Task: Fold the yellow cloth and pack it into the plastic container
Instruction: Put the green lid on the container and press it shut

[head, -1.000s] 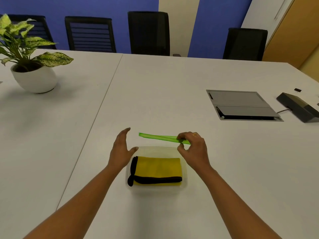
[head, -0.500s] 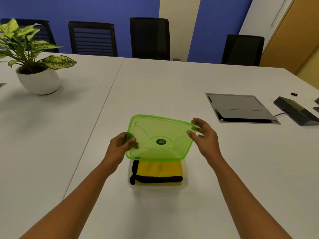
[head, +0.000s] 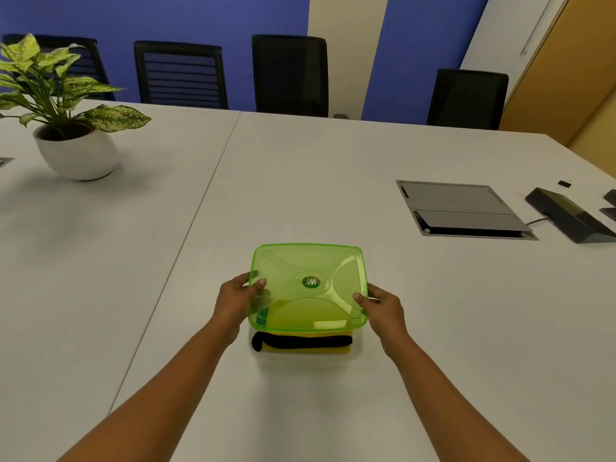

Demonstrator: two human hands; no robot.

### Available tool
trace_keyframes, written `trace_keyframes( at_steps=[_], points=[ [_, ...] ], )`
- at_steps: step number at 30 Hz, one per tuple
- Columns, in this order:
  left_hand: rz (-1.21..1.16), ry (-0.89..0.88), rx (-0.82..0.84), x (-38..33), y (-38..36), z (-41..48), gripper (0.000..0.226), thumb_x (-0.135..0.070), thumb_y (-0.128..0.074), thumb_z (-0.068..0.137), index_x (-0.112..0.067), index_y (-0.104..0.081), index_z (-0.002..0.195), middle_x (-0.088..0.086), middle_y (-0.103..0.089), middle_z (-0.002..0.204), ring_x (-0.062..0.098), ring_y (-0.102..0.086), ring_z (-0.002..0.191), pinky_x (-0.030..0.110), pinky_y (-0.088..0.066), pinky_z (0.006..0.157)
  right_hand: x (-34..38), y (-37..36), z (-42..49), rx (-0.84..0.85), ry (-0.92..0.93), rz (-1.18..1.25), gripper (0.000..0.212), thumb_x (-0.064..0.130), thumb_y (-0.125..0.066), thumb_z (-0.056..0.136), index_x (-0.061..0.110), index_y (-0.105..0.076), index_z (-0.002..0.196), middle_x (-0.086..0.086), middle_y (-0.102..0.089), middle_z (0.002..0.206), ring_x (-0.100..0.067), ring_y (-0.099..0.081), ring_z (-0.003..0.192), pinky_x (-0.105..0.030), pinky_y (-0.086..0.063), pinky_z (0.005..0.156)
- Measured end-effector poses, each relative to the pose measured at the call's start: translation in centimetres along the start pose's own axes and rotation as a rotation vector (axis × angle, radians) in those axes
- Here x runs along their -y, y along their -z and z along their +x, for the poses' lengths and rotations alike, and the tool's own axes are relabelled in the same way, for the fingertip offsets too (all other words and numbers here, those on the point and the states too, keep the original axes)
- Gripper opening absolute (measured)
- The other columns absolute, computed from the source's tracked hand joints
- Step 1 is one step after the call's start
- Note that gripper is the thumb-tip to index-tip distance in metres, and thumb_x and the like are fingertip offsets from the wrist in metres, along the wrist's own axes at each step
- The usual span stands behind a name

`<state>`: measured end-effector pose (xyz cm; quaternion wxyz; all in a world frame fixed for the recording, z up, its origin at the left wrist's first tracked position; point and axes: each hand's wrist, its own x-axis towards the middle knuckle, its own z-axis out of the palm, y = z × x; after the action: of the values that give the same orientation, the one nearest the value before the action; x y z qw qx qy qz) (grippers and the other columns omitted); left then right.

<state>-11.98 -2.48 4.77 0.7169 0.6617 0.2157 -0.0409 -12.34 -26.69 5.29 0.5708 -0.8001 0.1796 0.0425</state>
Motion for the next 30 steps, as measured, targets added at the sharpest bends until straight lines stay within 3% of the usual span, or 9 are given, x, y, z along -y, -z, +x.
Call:
trace_keyframes(
  at_steps=[2, 4, 8, 11, 13, 20, 23, 26, 30],
  points=[
    [0.212, -0.012, -0.031, 0.4, -0.3, -0.2, 0.038, -0.019, -0.057, 0.09, -0.005, -0.055, 0.126, 0.014, -0.065, 0.099, 0.033, -0.063, 0.093, 0.044, -0.055, 0.087, -0.5, 0.0, -0.1, -0.01, -0.035, -0.011, 0.035, 0.014, -0.064, 0.086, 0.008, -0.06, 0.121, -0.016, -0.067, 0.113, -0.024, -0.058, 0.095, -0.032, -0.045, 0.086],
    [0.397, -0.027, -0.038, 0.8, -0.5, -0.4, 0.04, -0.026, -0.055, 0.091, -0.01, -0.053, 0.128, 0.017, -0.064, 0.114, 0.037, -0.059, 0.105, 0.045, -0.05, 0.093, -1.1, 0.1, -0.2, -0.009, -0.066, -0.024, 0.034, 0.013, -0.064, 0.086, 0.006, -0.061, 0.119, -0.017, -0.067, 0.113, -0.025, -0.058, 0.097, -0.033, -0.045, 0.087],
    [0.552, -0.026, -0.045, 1.8, -0.6, -1.0, 0.041, -0.029, -0.052, 0.092, -0.01, -0.053, 0.129, 0.017, -0.061, 0.121, 0.035, -0.056, 0.11, 0.043, -0.047, 0.094, -2.5, 0.0, -0.8, 0.0, -0.095, -0.052, 0.031, 0.011, -0.065, 0.084, 0.004, -0.064, 0.115, -0.017, -0.068, 0.113, -0.02, -0.055, 0.092, -0.028, -0.042, 0.084],
    [0.601, -0.016, -0.055, 2.4, -0.5, -1.2, 0.039, -0.03, -0.052, 0.092, -0.009, -0.055, 0.126, 0.018, -0.062, 0.121, 0.035, -0.054, 0.112, 0.041, -0.045, 0.094, -3.0, -0.2, -0.9, -0.002, -0.117, -0.054, 0.032, 0.012, -0.066, 0.085, 0.004, -0.064, 0.115, -0.017, -0.067, 0.115, -0.024, -0.058, 0.1, -0.028, -0.041, 0.084],
    [0.622, -0.01, -0.06, 2.6, -0.2, -1.1, 0.039, -0.031, -0.052, 0.092, -0.008, -0.057, 0.123, 0.018, -0.062, 0.12, 0.035, -0.054, 0.112, 0.041, -0.045, 0.094, -3.2, -0.4, -0.9, -0.005, -0.131, -0.054, 0.032, 0.014, -0.066, 0.085, 0.004, -0.064, 0.115, -0.016, -0.067, 0.115, -0.027, -0.058, 0.107, -0.028, -0.041, 0.084],
    [0.664, -0.046, -0.067, 3.1, 0.0, -0.9, 0.038, -0.03, -0.053, 0.091, -0.006, -0.059, 0.12, 0.022, -0.064, 0.109, 0.037, -0.057, 0.104, 0.039, -0.046, 0.085, -4.3, -1.0, -1.3, -0.041, -0.145, -0.079, 0.033, 0.016, -0.066, 0.084, 0.005, -0.064, 0.115, -0.016, -0.067, 0.115, -0.026, -0.059, 0.101, -0.029, -0.044, 0.084],
    [0.691, -0.023, -0.119, 3.4, 0.0, -0.7, 0.046, -0.033, -0.055, 0.09, -0.005, -0.055, 0.127, 0.027, -0.052, 0.119, 0.04, -0.052, 0.112, 0.046, -0.045, 0.095, -4.4, -1.2, -1.2, -0.043, -0.153, -0.106, 0.042, 0.02, -0.067, 0.084, 0.004, -0.059, 0.122, -0.017, -0.063, 0.12, -0.03, -0.057, 0.112, -0.031, -0.044, 0.09],
    [0.72, -0.027, -0.153, 3.5, 0.0, -0.6, 0.049, -0.035, -0.053, 0.091, -0.005, -0.051, 0.13, 0.024, -0.042, 0.13, 0.039, -0.045, 0.121, 0.045, -0.04, 0.103, -4.3, -1.4, -1.2, -0.025, -0.14, -0.135, 0.047, 0.021, -0.067, 0.084, 0.004, -0.056, 0.126, -0.018, -0.063, 0.117, -0.03, -0.057, 0.109, -0.032, -0.044, 0.091],
    [0.776, -0.051, -0.104, 3.8, 0.2, -0.2, 0.042, -0.033, -0.045, 0.095, -0.007, -0.055, 0.125, 0.026, -0.053, 0.118, 0.04, -0.054, 0.107, 0.044, -0.046, 0.091, -4.2, -1.7, -0.9, -0.008, -0.095, -0.219, 0.047, 0.023, -0.061, 0.089, 0.004, -0.05, 0.13, -0.021, -0.061, 0.116, -0.032, -0.055, 0.111, -0.037, -0.043, 0.094]
  ],
)
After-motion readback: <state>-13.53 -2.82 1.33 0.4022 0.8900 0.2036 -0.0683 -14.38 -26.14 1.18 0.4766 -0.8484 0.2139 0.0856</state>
